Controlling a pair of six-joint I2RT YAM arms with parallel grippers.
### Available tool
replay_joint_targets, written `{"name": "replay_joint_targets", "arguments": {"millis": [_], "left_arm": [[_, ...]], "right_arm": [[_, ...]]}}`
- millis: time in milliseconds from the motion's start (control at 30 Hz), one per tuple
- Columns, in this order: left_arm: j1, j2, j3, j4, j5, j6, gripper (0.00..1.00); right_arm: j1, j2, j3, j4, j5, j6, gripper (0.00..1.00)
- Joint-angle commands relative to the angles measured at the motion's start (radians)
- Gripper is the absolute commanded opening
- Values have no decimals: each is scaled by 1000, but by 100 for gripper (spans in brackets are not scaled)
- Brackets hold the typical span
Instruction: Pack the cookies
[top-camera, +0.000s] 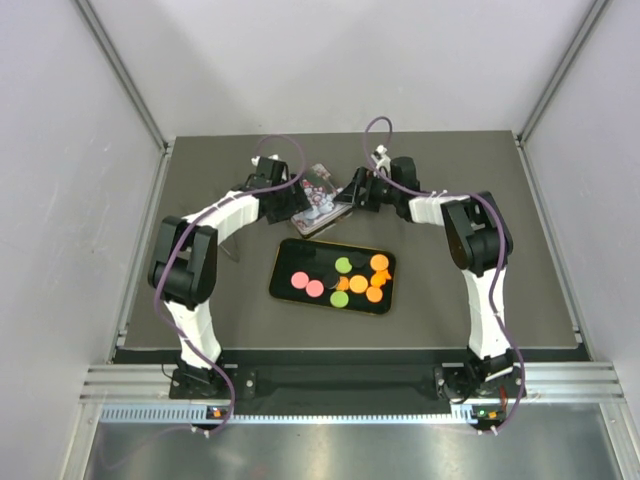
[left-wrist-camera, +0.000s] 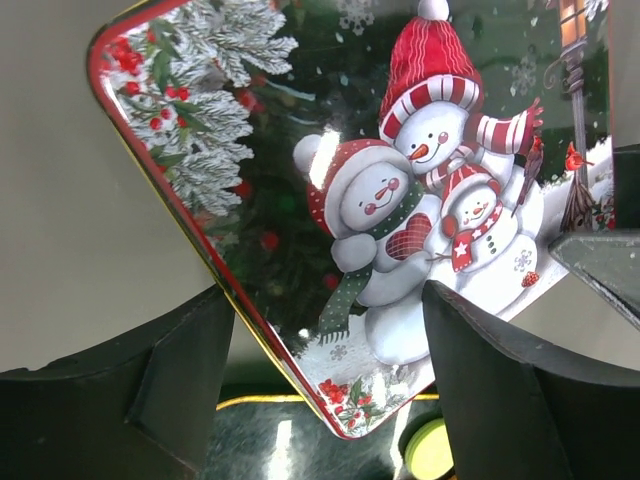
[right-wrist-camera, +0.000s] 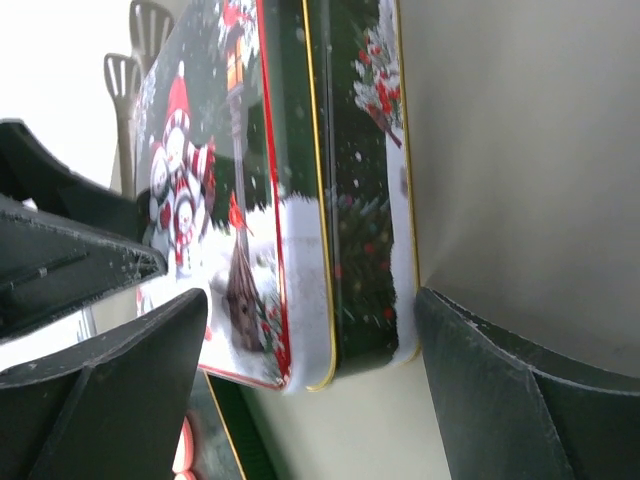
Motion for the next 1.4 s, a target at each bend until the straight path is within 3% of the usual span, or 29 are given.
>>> {"name": "replay_joint_targets", "arguments": {"millis": [0, 467, 733, 867, 1033, 1233, 1367], "left_arm": [[-17, 16, -60, 74, 17, -54, 78], [-129, -34, -128, 141, 11, -149, 72], [-107, -137, -71, 48, -54, -46, 83], [-95, -197, -27, -24, -121, 12, 84], [-72, -223, 9, -21, -198, 92, 87], [-18, -29, 260, 3, -42, 213, 86], [14, 112, 392, 47, 102, 276, 87]], "right_arm": [[40, -43, 96, -120, 15, -25, 84], [23, 52, 430, -460, 232, -125, 87], [-45, -61, 452, -496, 332, -122, 93], [-63, -138, 392, -523, 386, -125, 95], [-62, -288, 166, -484, 447, -84, 96], [-30, -412, -166, -317, 421, -16, 97], [-11, -399, -220, -249, 388, 28, 98]]}}
